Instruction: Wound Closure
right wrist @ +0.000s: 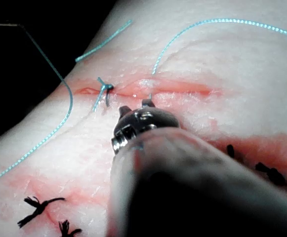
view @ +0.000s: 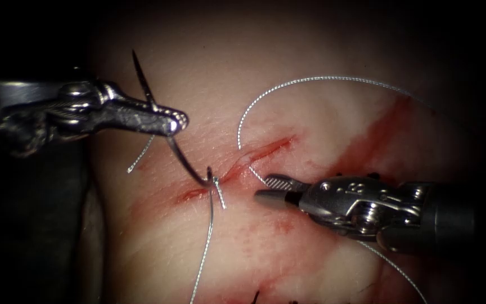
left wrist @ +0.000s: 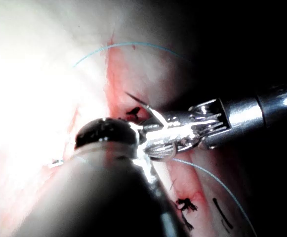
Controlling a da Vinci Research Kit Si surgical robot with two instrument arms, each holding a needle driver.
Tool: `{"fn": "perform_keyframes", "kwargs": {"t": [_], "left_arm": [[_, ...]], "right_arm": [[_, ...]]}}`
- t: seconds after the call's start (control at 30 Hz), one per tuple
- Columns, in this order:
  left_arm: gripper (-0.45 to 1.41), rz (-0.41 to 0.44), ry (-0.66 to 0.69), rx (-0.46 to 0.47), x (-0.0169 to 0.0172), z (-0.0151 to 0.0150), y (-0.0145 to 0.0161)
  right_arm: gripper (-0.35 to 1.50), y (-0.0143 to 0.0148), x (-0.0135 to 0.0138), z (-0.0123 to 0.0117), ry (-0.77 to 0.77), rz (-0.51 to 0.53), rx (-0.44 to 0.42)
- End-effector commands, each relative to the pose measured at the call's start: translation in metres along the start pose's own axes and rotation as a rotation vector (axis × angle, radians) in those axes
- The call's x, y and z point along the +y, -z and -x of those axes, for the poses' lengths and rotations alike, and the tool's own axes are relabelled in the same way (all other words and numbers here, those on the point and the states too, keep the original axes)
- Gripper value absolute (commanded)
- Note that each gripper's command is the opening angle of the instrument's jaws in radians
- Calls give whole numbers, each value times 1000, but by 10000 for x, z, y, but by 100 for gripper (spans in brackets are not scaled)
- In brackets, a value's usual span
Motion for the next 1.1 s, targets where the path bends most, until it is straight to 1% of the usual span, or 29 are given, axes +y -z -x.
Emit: {"fn": "perform_keyframes", "kwargs": {"t": [0.03,0.1,0.13,0.17,0.23,0.27,0.4,0.5,0.53,0.57,0.6,0.63,0.7,0.77,0.87,0.97,1.1], "left_arm": [[-45,-1,0,-2,-6,1,-3],[-45,-1,0,-2,-6,1,-3],[-45,0,0,-2,-6,1,-3],[-45,0,1,-3,-6,1,-3],[-45,-4,1,-2,-6,1,-3],[-45,-4,1,-3,-6,1,-3],[-45,-3,1,-4,-6,1,-4],[-45,-3,1,-4,-6,1,-4],[-45,-3,1,-4,-6,1,-4],[-45,-2,1,-4,-6,1,-4],[-45,-2,1,-5,-6,1,-4],[-45,-2,1,-5,-6,1,-4],[-45,-2,1,-5,-6,1,-4],[-45,-3,2,-8,-6,2,-4],[-45,-7,2,-8,-6,2,-4],[-45,-9,2,-6,-6,2,-4],[-45,-11,2,-8,-6,2,-4]], "right_arm": [[27,-10,0,-2,2,7,-11],[39,-15,1,0,6,22,-34],[49,-17,2,1,8,24,-36],[51,-20,3,3,11,26,-36],[47,-22,5,7,9,28,-38],[52,-23,6,9,5,29,-37],[51,-29,7,12,3,32,-33],[36,-34,8,14,0,27,-39],[21,-36,9,14,1,24,-44],[10,-37,10,15,2,25,-43],[-6,-39,10,16,3,27,-49],[-35,-41,11,16,3,29,-51],[-35,-41,11,14,2,33,-60],[-35,-35,12,12,1,23,-63],[-35,-16,14,8,-2,16,-88],[-35,4,20,8,8,42,-132],[-35,29,35,20,22,59,-146]]}}
